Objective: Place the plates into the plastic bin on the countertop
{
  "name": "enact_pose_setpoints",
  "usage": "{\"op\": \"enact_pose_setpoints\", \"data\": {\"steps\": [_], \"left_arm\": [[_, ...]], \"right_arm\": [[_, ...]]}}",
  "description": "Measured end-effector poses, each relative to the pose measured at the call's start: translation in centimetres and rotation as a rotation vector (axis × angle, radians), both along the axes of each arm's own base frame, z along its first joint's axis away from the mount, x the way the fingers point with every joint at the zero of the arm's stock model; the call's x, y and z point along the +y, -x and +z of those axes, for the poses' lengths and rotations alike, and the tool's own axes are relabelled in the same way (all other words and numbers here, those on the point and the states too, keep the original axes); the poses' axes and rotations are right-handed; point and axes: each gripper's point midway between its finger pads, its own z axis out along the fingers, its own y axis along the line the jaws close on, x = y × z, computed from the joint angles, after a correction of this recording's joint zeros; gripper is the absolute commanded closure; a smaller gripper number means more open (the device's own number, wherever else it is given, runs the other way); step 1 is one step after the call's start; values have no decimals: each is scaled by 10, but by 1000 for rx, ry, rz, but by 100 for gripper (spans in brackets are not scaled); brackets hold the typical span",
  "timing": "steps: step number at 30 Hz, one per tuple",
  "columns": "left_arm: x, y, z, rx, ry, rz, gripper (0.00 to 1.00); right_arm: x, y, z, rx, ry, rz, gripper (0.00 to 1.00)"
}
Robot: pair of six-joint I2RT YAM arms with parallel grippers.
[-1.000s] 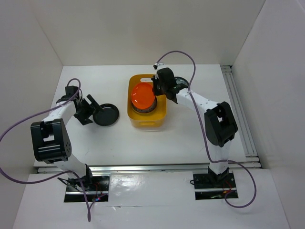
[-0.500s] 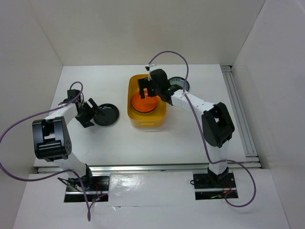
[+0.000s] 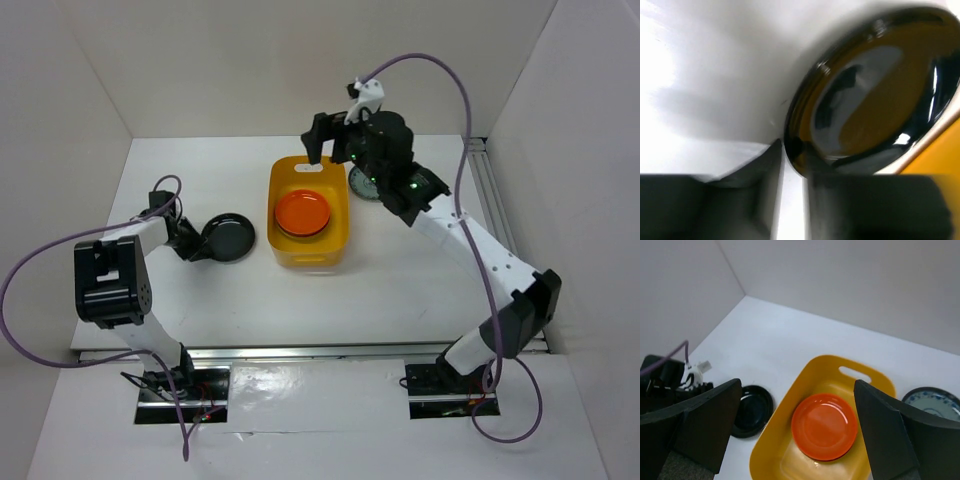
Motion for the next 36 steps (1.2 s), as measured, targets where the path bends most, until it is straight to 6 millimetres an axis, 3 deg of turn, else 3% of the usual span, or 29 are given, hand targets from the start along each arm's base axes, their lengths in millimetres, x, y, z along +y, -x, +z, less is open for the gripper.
{"op": "enact_pose_setpoints", "data": {"steps": [1,3,6,12,15,18,21,23,25,28,30,32,36], "left_arm": [[1,-2,-2,4,-2,3,77],[0,-12,-3,-10,17,11,98],[-1,-20,-1,-23,40,9,100],[5,-18,2,-1,5,31,100],[14,-12,20,-9,-46,71,100],[19,-20,69,-126,-92,81,100],[14,-43,142,-306,-157,73,100],[-3,-60,196,-449,-185,40,100],[-26,-70,244,-572,-186,-5,100],[-66,-77,292,-697,-156,-93,100],[-88,-84,300,-721,-146,-151,100],[-108,-96,292,-701,-143,-195,100],[-141,-112,228,-554,-159,-270,100]], "right_arm": [[-10,2,9,-17,-12,-17,0],[-30,6,23,-43,-31,-46,0],[-54,10,32,-60,-42,-88,0],[-81,7,32,-61,-40,-144,0],[-105,-3,22,-41,-27,-206,0],[-144,-19,1,2,-33,-306,0],[-193,-31,-41,90,-56,-424,0],[-225,-35,-80,176,-88,-499,0],[-239,-36,-102,231,-113,-537,0],[-248,-36,-119,284,-157,-558,0],[-244,-36,-117,289,-185,-545,0],[-240,-37,-114,285,-208,-527,0],[-235,-37,-113,292,-224,-502,0]]}}
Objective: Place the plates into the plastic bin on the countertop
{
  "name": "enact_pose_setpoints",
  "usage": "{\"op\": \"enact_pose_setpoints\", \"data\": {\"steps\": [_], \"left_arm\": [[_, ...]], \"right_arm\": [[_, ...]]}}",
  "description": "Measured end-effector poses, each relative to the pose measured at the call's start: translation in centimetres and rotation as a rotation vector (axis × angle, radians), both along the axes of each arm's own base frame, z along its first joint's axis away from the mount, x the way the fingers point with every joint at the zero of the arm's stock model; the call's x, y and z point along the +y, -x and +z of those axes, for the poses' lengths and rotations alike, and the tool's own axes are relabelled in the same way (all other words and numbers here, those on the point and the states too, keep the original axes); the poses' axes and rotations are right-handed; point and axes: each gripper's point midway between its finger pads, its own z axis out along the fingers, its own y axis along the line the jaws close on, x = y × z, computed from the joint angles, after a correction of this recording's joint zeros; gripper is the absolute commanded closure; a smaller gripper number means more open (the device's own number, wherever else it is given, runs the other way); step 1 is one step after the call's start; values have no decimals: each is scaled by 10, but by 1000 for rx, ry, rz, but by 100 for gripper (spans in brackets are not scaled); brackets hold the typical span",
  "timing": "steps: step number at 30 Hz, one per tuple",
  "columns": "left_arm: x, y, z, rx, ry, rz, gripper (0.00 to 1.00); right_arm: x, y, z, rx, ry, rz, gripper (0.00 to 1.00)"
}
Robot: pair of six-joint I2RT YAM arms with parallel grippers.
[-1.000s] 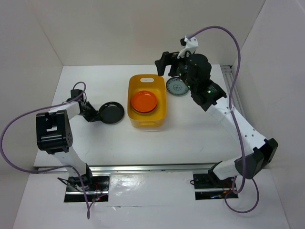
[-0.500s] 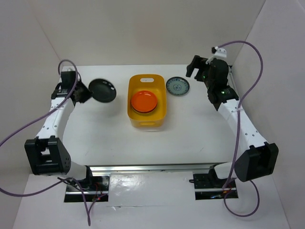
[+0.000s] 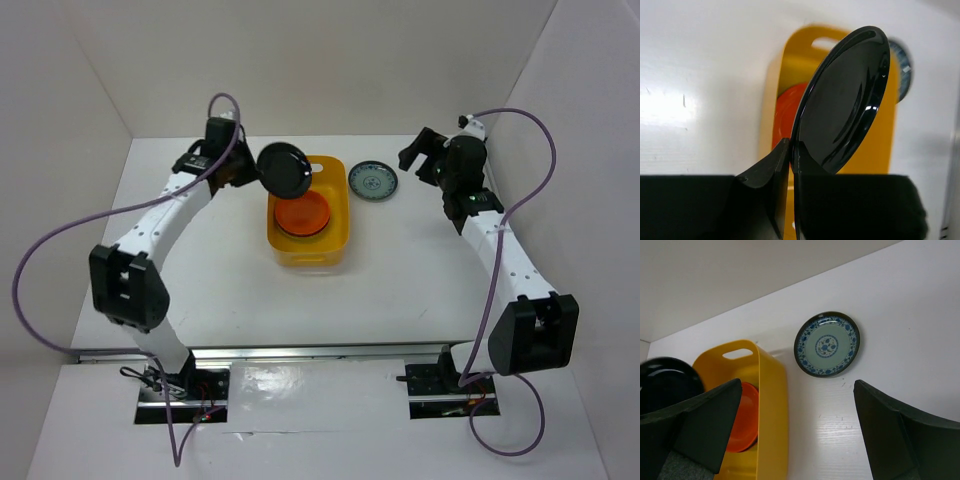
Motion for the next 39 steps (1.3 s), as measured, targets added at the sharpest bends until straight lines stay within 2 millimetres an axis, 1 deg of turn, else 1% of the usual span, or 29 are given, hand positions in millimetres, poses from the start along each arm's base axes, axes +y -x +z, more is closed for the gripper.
{"op": "enact_pose_setpoints", "data": {"steps": [2,3,5,7,9,11,12,13,15,16,17,20,21,23,24,25,26,28,30,32,34,36,37,38,39], "left_arm": [[-13,0,-40,96,-41,-37,100],[-19,1,-56,135,-56,-51,100],[-26,5,-81,199,-81,-70,100],[-31,9,-97,242,-100,-80,100],[-34,10,-106,264,-113,-83,100],[-34,10,-108,270,-119,-81,100],[-34,9,-108,270,-121,-80,95],[-34,8,-107,269,-122,-77,77],[-34,4,-103,258,-123,-77,58],[-36,1,-100,248,-120,-77,52],[-37,-1,-98,240,-115,-78,42],[-44,-2,-92,230,-88,-103,34],[-48,-2,-91,225,-77,-117,27],[-58,0,-87,220,-58,-151,27],[-65,2,-84,215,-46,-170,26],[-72,3,-78,206,-32,-193,10],[-79,3,-71,192,-26,-218,2],[-92,2,-51,147,-3,-255,0],[-101,7,-27,98,14,-287,0],[-102,13,-5,55,26,-300,0],[-96,20,27,-8,42,-298,0],[-82,29,55,-65,52,-286,0],[-73,32,68,-94,51,-277,0],[-62,36,77,-117,52,-262,0],[-49,42,83,-134,51,-240,0]], "right_arm": [[0,0,-1,0,0,3,0],[0,0,-3,4,0,3,0],[-3,1,-10,16,10,-4,0],[-7,4,-23,41,19,-17,0],[-11,7,-38,69,25,-27,0],[-13,10,-50,94,32,-33,0],[-14,10,-53,100,33,-35,0],[-14,11,-55,103,34,-35,0],[-14,10,-54,98,35,-35,0],[-14,10,-53,95,35,-34,0],[-14,9,-52,91,35,-34,0],[-15,6,-55,90,33,-33,0],[-15,3,-60,101,32,-33,0],[-17,-3,-75,137,27,-33,0],[-19,-6,-88,165,23,-34,0],[-21,-9,-103,202,15,-34,0],[-24,-11,-119,239,10,-37,0],[-30,-15,-155,327,-4,-41,0],[-35,-24,-186,399,-23,-45,0],[-37,-33,-208,444,-42,-43,0],[-37,-41,-220,466,-58,-40,0],[-35,-55,-223,467,-71,-27,1],[-33,-66,-222,457,-78,-18,3],[-32,-77,-219,444,-83,-9,4],[-31,-93,-215,422,-88,0,4]]}}
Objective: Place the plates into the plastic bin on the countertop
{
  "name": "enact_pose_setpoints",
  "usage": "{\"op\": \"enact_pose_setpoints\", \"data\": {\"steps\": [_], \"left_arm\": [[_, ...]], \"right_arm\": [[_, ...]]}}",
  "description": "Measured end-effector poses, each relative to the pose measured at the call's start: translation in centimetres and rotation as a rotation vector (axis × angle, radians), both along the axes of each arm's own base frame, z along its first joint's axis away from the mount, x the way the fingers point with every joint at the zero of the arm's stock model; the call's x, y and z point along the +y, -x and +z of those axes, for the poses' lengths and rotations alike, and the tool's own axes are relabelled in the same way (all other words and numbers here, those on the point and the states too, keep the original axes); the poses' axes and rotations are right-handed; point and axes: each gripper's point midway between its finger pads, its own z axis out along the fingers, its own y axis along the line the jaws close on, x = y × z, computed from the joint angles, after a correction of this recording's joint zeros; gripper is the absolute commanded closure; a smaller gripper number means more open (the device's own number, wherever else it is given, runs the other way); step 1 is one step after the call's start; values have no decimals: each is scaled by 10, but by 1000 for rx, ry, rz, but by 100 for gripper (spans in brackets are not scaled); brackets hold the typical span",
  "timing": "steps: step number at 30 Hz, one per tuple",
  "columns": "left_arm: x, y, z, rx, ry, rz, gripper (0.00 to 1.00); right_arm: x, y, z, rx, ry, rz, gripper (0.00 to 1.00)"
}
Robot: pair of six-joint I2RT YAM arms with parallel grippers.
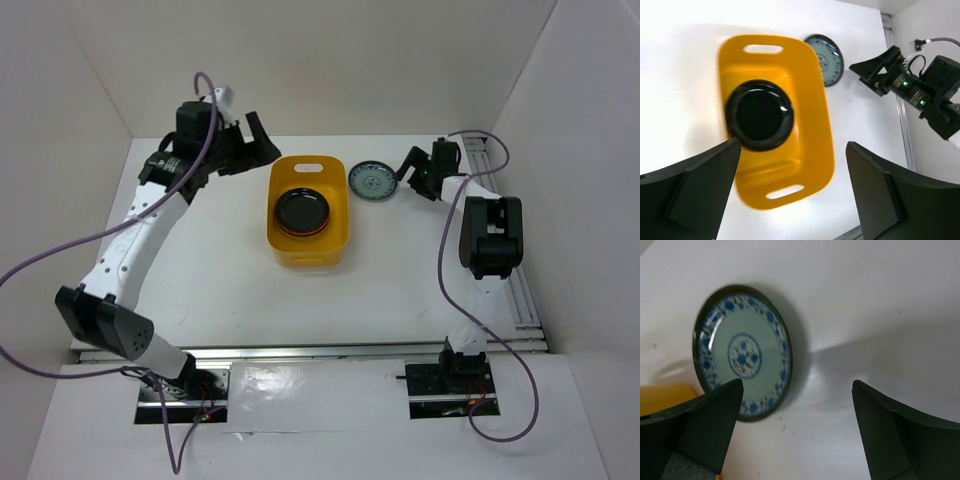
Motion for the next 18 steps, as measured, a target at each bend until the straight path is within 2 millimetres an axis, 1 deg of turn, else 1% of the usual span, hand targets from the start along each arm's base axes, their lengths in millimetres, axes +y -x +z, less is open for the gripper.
{"op": "enact_pose_setpoints", "data": {"steps": [2,3,5,6,8,9,10,11,14,15,16,17,18], "left_arm": [[21,8,2,-5,-2,38,0],[32,12,-2,3,-8,58,0],[50,18,-17,38,-27,90,0],[57,20,-25,59,-35,103,0],[70,24,-45,115,-49,130,0],[76,26,-54,141,-53,142,0],[80,27,-61,162,-57,149,0],[84,29,-65,178,-58,159,0],[94,29,-69,193,-53,178,0],[97,29,-67,190,-49,184,0],[99,29,-66,187,-46,189,0],[102,29,-64,185,-42,195,0],[104,29,-63,181,-38,198,0]], "right_arm": [[3,-21,3,-27,-10,12,5],[5,-28,3,-33,-13,20,8],[7,-39,-2,-34,-16,30,12],[8,-42,-6,-28,-19,33,17],[10,-40,-19,0,-28,42,21],[11,-41,-20,-2,-35,47,24],[12,-40,-20,0,-39,53,31],[14,-39,-22,4,-44,63,35],[19,-38,-26,10,-71,85,43],[21,-37,-27,11,-77,93,52],[22,-36,-29,15,-82,100,55],[24,-36,-31,19,-93,105,55],[25,-36,-32,21,-103,108,61]]}}
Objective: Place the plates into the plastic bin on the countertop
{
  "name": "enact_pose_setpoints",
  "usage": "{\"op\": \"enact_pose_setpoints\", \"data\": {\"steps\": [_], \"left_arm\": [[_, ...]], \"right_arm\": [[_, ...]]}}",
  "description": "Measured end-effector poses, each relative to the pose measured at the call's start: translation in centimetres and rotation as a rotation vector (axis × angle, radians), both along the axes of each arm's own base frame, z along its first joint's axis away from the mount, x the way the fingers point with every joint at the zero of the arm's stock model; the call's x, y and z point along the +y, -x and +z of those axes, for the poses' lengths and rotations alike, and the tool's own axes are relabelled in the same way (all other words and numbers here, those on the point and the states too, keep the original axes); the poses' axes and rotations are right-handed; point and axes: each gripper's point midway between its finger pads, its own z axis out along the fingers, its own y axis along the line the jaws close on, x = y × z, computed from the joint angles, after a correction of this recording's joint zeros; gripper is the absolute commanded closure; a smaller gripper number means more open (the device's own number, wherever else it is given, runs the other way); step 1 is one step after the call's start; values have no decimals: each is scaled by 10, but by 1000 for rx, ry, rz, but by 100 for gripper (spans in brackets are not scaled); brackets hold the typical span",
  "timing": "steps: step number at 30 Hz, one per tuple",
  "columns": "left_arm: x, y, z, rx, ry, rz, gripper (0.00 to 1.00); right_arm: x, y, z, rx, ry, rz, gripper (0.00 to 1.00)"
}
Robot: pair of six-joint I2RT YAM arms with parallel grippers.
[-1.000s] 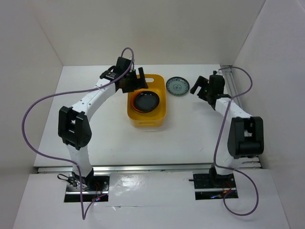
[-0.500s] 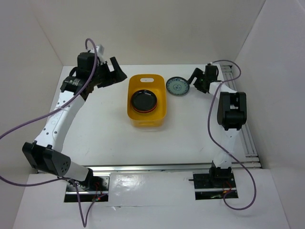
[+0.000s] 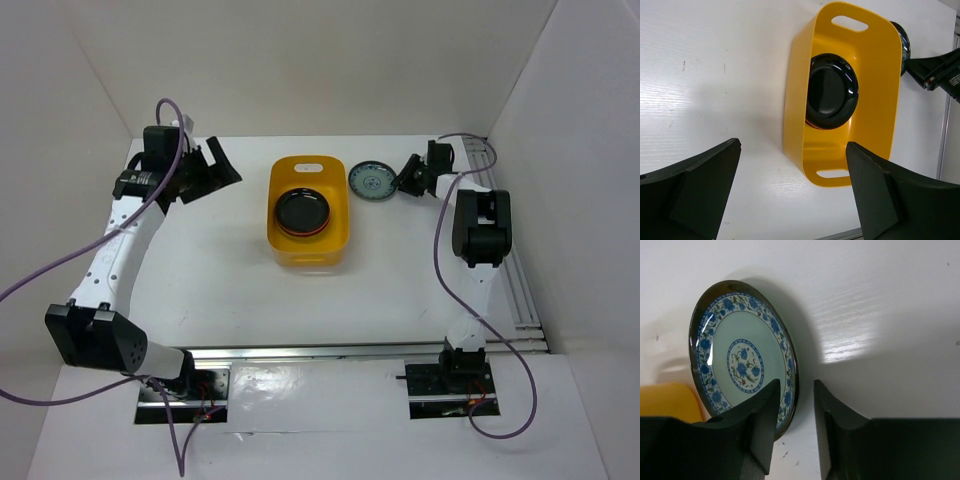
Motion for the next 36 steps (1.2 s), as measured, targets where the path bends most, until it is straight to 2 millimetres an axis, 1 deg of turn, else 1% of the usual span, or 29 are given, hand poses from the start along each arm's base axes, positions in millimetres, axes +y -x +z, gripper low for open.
{"op": "enact_pose_setpoints", "data": {"steps": [3,5,6,8,12,18,20,22,24,25,27,29,30,31,32,33,35,36], "left_arm": [[7,0,3,-6,6,15,0],[11,0,2,-6,9,21,0],[13,0,1,-2,10,25,0],[16,1,-2,6,13,30,0],[22,4,-9,25,19,42,0],[27,7,-16,42,33,48,0],[27,8,-19,50,36,49,0],[28,8,-21,54,37,50,0],[29,9,-22,58,38,56,0],[29,10,-23,60,39,58,0],[32,11,-25,66,38,74,0],[38,12,-27,73,44,106,0],[41,13,-29,77,45,120,0],[46,13,-30,82,49,140,0],[50,13,-32,89,57,160,0],[54,12,-34,96,62,175,0],[61,12,-39,111,69,198,0],[64,11,-42,121,76,213,0]], "right_arm": [[1,1,-4,7,-14,7,70],[-1,0,-6,13,-21,1,84],[-3,0,-7,18,-31,-4,87],[-4,0,-9,32,-67,-16,100],[-5,-4,-7,50,-114,-26,100],[-9,-4,-2,91,-132,-82,100],[-13,-4,3,99,-133,-117,100],[-18,-3,13,98,-124,-156,100],[-25,-4,32,76,-110,-194,100],[-28,-5,46,51,-100,-213,100],[-32,-7,85,-24,-76,-239,100],[-34,-6,137,-127,-53,-257,100],[-31,-4,167,-187,-42,-259,100],[-25,0,194,-245,-31,-251,100],[-15,5,221,-303,-25,-231,100],[-2,11,243,-351,-23,-204,100],[31,23,279,-425,-30,-120,100],[50,27,289,-447,-35,-66,100]]}}
